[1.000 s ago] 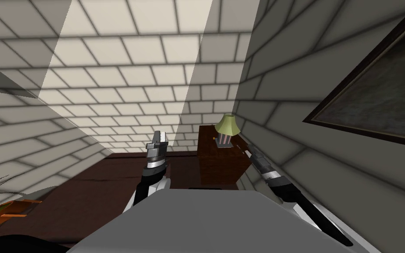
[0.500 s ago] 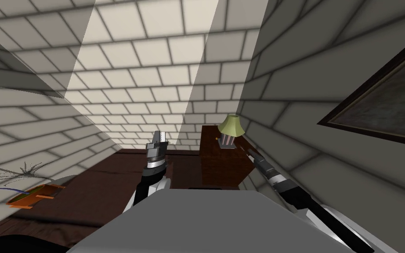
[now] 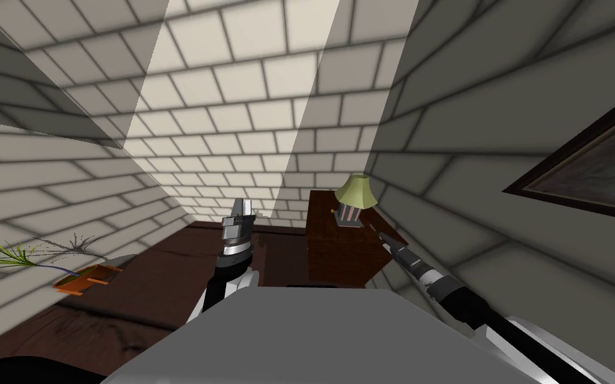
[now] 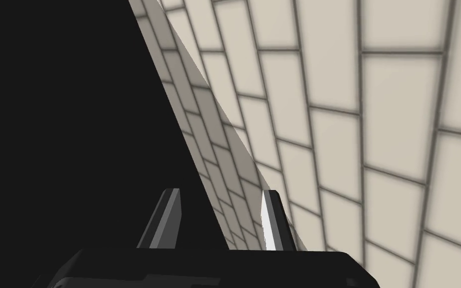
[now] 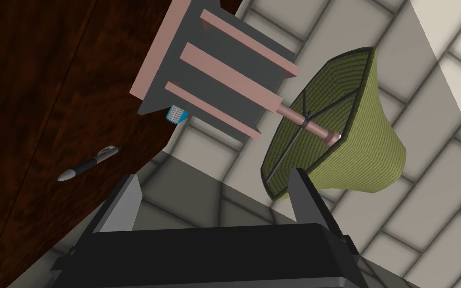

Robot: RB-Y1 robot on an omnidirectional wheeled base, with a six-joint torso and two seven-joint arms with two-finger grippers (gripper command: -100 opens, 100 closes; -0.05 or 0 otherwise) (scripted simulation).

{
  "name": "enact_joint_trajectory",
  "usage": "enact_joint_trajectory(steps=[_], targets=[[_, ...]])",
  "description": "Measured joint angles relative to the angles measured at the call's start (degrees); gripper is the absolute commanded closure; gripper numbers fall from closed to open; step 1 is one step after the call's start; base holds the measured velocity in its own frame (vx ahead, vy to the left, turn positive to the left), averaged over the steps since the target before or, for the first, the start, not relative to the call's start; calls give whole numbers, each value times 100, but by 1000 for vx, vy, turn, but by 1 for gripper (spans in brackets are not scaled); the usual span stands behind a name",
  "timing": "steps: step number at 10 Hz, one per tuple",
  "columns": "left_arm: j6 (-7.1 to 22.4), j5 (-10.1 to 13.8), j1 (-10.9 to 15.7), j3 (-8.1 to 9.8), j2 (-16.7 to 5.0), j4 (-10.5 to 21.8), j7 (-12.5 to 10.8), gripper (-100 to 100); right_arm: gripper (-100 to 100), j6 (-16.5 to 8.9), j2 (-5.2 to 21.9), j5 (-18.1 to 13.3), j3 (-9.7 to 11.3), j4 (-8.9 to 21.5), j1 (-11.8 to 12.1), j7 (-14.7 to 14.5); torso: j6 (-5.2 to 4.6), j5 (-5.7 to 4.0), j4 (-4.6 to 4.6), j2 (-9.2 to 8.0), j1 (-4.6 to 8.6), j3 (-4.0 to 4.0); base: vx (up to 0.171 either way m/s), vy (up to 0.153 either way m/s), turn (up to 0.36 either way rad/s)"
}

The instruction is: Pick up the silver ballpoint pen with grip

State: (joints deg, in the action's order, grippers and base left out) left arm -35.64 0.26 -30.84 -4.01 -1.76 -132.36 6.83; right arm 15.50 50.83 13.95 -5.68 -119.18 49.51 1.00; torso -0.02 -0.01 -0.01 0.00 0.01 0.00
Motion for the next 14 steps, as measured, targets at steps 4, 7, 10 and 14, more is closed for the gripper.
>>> enact_joint_trajectory(steps=[4, 7, 10, 14], targets=[[0, 0, 0, 0, 0, 0, 0, 0, -100, -251, 681, 130, -101, 173, 319, 84, -1, 0, 0, 1, 0, 0, -7, 0, 107], [0, 0, 0, 0, 0, 0, 0, 0, -100, -490, 1197, 214, -101, 372, 486, 121, 1, -1, 0, 2, -1, -1, -6, 0, 103], [0, 0, 0, 0, 0, 0, 0, 0, -100, -623, 1708, 295, -166, 548, 725, 175, -2, 0, 0, 2, 0, -1, -6, 0, 116], [0, 0, -1, 0, 0, 0, 0, 0, -100, -923, 2422, 427, -302, 716, 1068, 259, -2, 0, 1, 4, -1, -2, -2, 0, 101]])
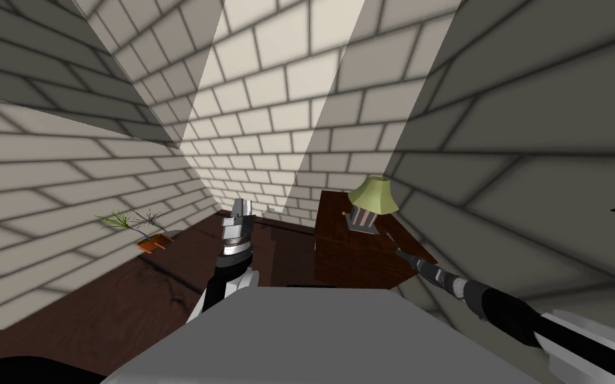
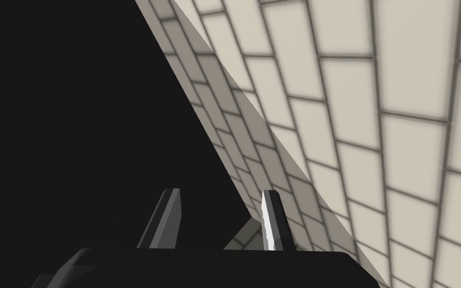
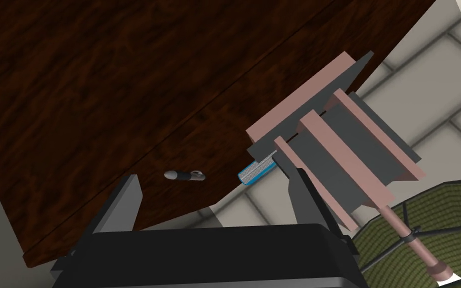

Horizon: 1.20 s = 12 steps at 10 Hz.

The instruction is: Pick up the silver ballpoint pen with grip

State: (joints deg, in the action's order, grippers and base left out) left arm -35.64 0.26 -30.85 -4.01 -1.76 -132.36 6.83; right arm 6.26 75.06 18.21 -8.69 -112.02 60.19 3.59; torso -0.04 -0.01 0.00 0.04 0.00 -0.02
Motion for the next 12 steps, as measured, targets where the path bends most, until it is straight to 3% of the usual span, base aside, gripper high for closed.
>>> enact_joint_trajectory(steps=[3, 9, 12], targets=[[0, 0, 1, 0, 0, 0, 0, 0, -100, -269, 521, 86, -16, 149, 168, 48, 3, 0, 1, 2, -1, -1, 0, -1, 105], [0, 0, 0, 0, 0, 0, 0, 0, -100, -520, 1472, 228, -131, 549, 644, 137, 0, -1, 1, 3, 0, -2, 4, -1, 89], [0, 0, 0, 0, 0, 0, 0, 0, -100, -701, 1927, 310, -103, 681, 717, 194, -2, -1, 1, 4, -1, -2, 7, -2, 98]])
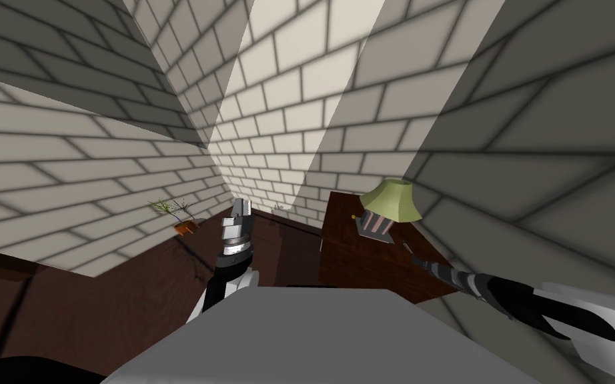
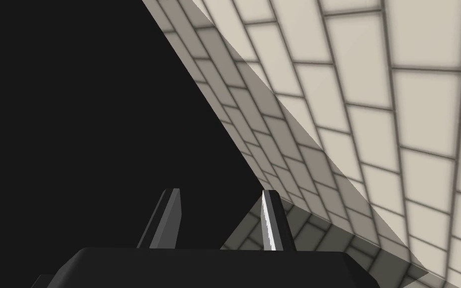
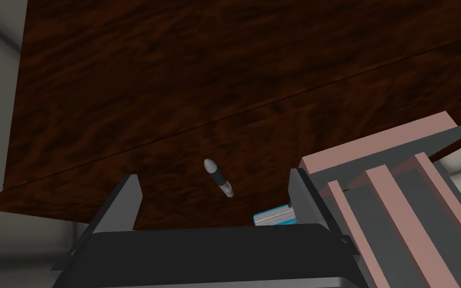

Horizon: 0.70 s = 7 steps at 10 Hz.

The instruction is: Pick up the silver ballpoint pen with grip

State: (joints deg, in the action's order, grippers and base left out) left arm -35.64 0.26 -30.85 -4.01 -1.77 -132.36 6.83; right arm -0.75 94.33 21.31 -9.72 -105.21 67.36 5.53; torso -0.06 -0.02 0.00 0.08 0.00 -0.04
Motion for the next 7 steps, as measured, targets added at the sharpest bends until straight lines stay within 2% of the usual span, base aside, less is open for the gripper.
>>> enact_joint_trajectory(steps=[4, 6, 7], targets=[[0, 0, 0, 0, 0, 0, 0, 0, -100, -204, 603, 109, -210, 180, 437, 65, 3, 0, 1, 3, 0, -2, 8, -4, 95], [0, 0, 0, 0, 0, 0, 0, 0, -100, -283, 894, 143, -70, 289, 375, 93, 0, 0, -1, -4, 1, 2, -11, -10, 54], [0, 0, 0, 0, 0, 0, 0, 0, -100, -340, 1062, 168, -89, 337, 459, 108, 0, -1, -1, -6, 3, 4, -19, -18, 93]])
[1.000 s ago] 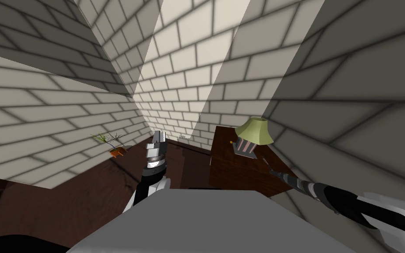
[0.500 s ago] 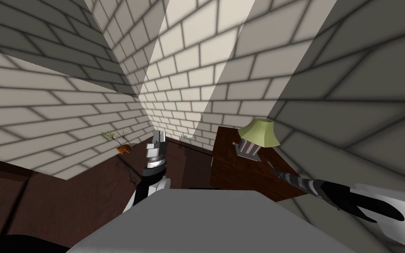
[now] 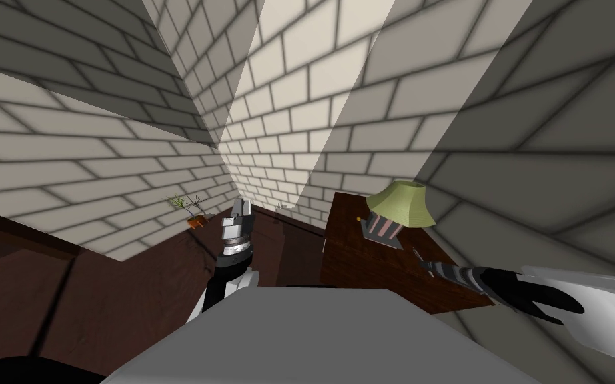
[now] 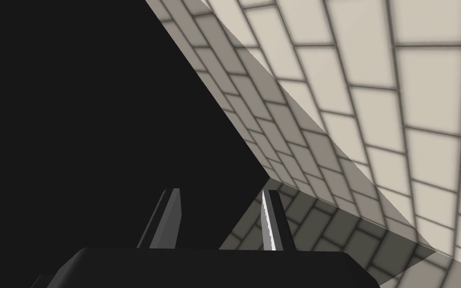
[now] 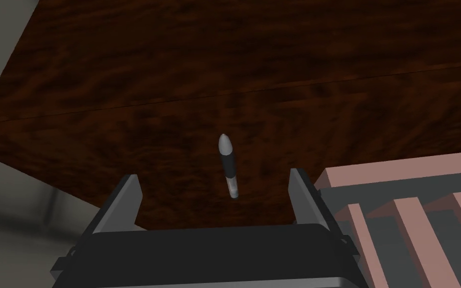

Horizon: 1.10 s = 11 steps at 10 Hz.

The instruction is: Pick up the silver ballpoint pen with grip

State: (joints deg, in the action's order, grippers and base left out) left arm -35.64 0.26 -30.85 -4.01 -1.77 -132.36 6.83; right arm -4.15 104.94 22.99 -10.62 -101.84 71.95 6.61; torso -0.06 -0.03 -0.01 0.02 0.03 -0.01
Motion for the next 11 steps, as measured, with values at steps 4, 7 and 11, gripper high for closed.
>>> enact_joint_trajectory(steps=[4, 7, 11], targets=[[0, 0, 0, 0, 0, 0, 0, 0, -100, -164, 509, -84, 76, 114, 83, 195, -1, 0, 0, 0, -2, 0, -7, -7, 34], [0, 0, 0, 0, 0, 0, 0, 0, 0, -196, 570, 19, -71, 127, 253, 152, -3, 0, -1, -1, -5, 1, 0, 0, 0], [0, 0, 0, 0, 0, 0, 0, 0, -100, -312, 306, 36, -101, 72, 307, 38, -4, -1, -2, -4, -1, 3, -22, -18, 126]])
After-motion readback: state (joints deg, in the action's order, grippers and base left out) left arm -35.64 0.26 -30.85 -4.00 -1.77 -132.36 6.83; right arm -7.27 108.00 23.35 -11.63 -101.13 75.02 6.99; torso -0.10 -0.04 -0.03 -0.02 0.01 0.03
